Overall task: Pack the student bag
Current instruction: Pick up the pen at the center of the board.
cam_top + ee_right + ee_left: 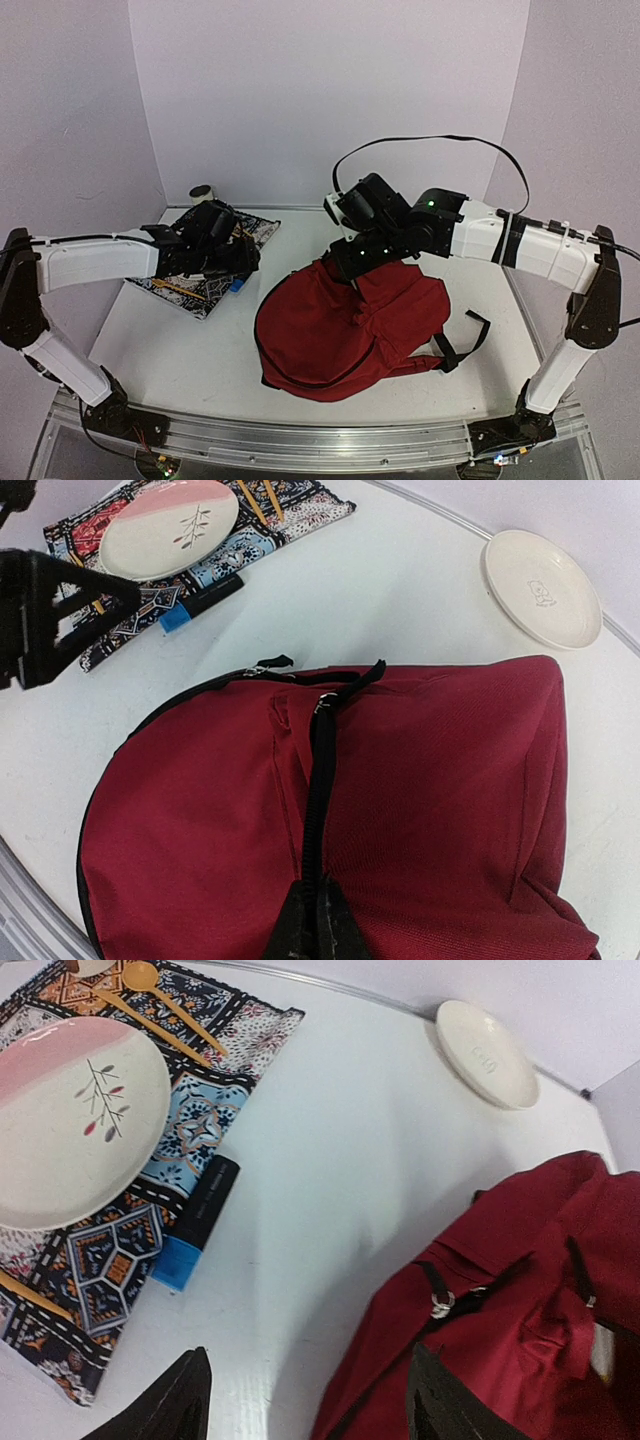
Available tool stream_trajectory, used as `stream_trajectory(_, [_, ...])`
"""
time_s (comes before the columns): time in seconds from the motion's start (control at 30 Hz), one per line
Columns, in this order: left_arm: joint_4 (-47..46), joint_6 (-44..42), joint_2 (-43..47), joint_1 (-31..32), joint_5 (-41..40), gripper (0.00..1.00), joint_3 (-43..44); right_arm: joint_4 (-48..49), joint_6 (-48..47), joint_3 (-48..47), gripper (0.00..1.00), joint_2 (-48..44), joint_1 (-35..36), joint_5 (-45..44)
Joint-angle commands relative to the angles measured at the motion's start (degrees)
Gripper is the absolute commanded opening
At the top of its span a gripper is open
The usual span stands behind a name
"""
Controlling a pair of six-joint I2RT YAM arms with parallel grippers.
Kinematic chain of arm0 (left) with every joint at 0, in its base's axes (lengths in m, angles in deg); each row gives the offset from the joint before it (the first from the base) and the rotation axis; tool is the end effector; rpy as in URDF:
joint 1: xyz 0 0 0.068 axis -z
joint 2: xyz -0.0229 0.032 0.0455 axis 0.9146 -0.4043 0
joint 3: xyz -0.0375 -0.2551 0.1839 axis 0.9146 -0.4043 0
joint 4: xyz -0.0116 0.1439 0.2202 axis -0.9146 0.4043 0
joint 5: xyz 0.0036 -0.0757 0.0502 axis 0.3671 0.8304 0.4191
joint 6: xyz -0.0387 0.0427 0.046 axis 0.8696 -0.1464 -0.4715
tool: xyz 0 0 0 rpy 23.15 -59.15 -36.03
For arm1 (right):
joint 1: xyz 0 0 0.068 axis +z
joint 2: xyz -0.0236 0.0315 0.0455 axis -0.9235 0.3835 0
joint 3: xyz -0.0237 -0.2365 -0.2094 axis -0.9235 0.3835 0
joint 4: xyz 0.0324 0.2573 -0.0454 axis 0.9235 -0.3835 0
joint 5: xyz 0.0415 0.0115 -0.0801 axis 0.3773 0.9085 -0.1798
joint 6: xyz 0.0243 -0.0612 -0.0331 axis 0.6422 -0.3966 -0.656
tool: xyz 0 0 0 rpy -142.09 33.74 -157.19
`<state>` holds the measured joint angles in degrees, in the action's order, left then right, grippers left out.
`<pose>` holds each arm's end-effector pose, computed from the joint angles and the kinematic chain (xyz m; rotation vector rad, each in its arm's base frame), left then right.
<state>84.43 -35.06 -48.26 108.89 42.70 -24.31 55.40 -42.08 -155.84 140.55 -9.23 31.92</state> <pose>0.2601 -0.2173 0.2767 -0.0840 2.3090 -0.4298 0.2420 0.3577 0.3760 -0.5396 2.0394 0.5289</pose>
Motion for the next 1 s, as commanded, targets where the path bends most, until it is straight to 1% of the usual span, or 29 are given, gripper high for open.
stream_trajectory(0.0, [8.88,-9.99,-8.28,-3.13,-1.89,0.67,8.59,1.88,-0.28,0.29,0.0,-3.46,1.05,0.95])
stream_trajectory(0.17, [10.97,-13.72,-17.68,-6.44,1.33,0.67,16.11,1.93,-0.2,0.5,0.0,-3.88,1.04,1.15])
stream_trajectory(0.47, [16.04,-17.86,-31.38,-9.18,2.76,0.6,28.85,1.94,-0.07,0.21,0.0,-3.27,1.06,1.4])
stream_trajectory(0.63, [17.99,-19.41,-35.43,-10.51,2.92,0.56,32.69,1.94,-0.13,0.16,0.0,-3.27,1.07,1.19])
stream_trajectory(0.73, [18.55,-19.9,-37.0,-10.9,3.1,0.5,33.81,1.94,-0.11,0.0,0.0,-3.13,1.06,1.01])
stream_trajectory(0.97, [20.1,-20.69,-39.75,-11.79,4.07,0.47,35.47,1.94,-0.32,-0.79,0.0,-2.2,1.07,1.15])
